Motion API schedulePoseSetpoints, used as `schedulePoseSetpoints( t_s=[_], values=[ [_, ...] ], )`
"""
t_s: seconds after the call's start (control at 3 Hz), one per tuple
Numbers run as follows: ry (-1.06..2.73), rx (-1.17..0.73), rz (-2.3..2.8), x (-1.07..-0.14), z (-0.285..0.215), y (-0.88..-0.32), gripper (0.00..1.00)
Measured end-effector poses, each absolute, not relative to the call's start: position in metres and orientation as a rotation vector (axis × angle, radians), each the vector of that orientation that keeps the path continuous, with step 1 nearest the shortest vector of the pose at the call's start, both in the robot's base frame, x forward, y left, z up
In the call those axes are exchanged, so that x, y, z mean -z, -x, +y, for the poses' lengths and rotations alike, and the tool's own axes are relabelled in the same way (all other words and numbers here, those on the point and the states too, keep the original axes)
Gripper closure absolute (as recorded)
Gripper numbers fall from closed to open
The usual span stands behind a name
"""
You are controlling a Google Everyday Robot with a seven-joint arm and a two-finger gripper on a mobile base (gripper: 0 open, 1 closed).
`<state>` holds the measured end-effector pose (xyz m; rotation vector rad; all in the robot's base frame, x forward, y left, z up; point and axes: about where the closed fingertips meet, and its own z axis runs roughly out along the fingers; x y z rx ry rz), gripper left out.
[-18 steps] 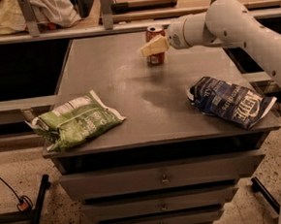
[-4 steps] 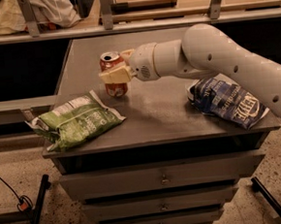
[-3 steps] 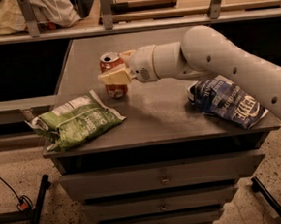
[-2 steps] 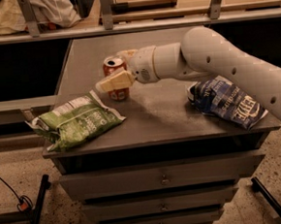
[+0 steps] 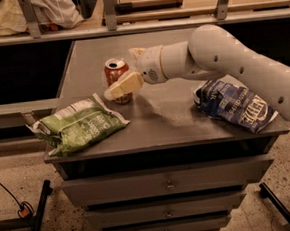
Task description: Move coke can near green jalapeno chip bag
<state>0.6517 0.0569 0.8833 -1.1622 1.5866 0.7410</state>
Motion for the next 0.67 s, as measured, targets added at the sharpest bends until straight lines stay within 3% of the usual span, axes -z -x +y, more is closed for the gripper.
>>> schedulePoseSetpoints(
  t_s=[0.33,0.67],
  values=[
    [1.158,-0.659,1.642,-0.8815,0.0163,-0.6605,0.0],
    [1.157,-0.658,1.643,-0.8812,0.015,-0.6604,0.0]
  ],
)
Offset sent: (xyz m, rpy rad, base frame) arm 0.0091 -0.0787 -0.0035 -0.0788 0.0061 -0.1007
